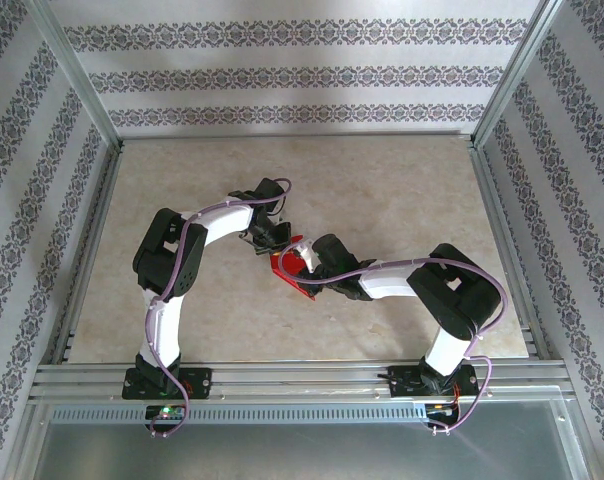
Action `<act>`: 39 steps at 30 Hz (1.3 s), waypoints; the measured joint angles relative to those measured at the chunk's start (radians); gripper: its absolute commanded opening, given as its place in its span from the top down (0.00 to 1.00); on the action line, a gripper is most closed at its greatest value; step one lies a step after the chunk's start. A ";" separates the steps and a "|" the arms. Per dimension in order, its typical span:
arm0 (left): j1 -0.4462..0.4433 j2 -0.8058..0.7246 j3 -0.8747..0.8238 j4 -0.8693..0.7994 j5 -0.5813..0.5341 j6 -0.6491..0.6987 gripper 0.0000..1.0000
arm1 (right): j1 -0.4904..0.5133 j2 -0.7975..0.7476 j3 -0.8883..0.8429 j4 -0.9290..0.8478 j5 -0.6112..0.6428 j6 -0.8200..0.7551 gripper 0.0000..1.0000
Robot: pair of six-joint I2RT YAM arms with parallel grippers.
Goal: Fold a paper plane with a square sheet of paper (pick it up from the middle)
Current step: Third fold the triangle at the center of the table.
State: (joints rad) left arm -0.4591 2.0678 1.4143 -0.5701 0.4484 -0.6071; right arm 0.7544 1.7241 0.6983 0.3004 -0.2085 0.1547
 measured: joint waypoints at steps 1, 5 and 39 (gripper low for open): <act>0.000 0.000 0.000 0.000 0.000 0.000 0.95 | 0.000 0.000 0.000 -0.003 0.003 0.000 0.86; 0.000 0.000 0.000 0.000 0.000 0.002 0.95 | 0.000 0.000 0.001 -0.008 0.007 0.000 0.86; -0.005 0.000 0.011 -0.005 -0.006 -0.002 0.90 | -0.006 0.030 0.039 -0.036 -0.002 0.000 0.87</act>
State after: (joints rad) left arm -0.4637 2.0678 1.4254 -0.5747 0.4423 -0.6094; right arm 0.7479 1.7542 0.7372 0.2646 -0.2104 0.1547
